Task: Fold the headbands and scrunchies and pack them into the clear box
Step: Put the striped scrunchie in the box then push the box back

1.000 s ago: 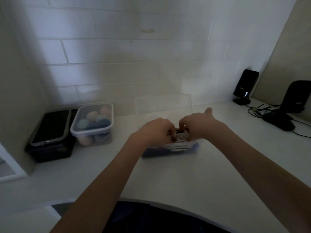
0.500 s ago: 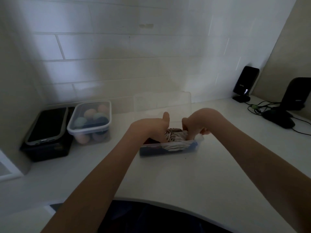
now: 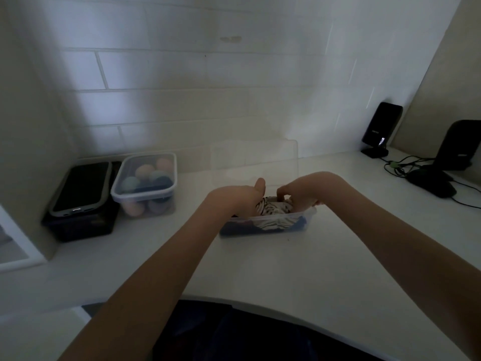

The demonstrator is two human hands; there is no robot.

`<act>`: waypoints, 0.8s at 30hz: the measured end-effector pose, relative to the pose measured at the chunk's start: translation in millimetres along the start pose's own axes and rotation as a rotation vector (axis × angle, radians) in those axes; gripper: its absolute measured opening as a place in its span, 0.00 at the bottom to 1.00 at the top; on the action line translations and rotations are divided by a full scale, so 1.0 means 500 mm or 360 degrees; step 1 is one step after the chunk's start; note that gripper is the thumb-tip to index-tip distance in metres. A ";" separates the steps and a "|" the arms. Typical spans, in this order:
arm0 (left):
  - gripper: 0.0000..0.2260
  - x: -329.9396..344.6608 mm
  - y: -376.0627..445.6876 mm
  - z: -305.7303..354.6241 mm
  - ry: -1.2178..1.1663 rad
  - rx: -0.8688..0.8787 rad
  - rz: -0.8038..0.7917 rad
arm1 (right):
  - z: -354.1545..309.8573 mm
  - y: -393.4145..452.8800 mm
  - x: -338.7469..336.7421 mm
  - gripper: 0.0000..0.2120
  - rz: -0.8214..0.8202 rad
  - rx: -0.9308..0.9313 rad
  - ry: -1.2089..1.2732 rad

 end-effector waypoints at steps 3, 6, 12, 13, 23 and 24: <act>0.23 0.004 0.007 -0.007 -0.0135 0.0027 0.0001 | 0.009 -0.001 0.007 0.21 0.0081 0.0003 0.0089; 0.23 0.003 0.004 -0.021 -0.0381 0.0058 0.0003 | 0.029 -0.006 0.013 0.20 0.0202 0.0018 0.0325; 0.21 -0.010 -0.047 -0.076 -0.0826 0.0198 0.0053 | 0.052 -0.026 0.027 0.22 0.0486 -0.0165 0.0846; 0.19 -0.014 -0.055 -0.083 -0.0861 0.0216 0.0118 | 0.054 -0.031 0.025 0.20 0.0563 -0.0181 0.0843; 0.22 0.006 -0.061 -0.068 -0.0661 0.0171 0.0485 | 0.026 -0.026 0.024 0.13 0.0903 -0.0171 0.0476; 0.21 0.016 -0.053 -0.069 -0.0600 0.0149 0.0473 | 0.025 -0.020 0.029 0.13 0.0906 -0.0171 0.0495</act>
Point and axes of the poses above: each hand's wrist, its own y-axis towards the middle knuckle, its own x-axis out of the palm, z = x × y, the point moved 2 cm from there along y, towards the middle knuckle, and after that the axes turned 11 degrees about -x, right-handed, at the moved point
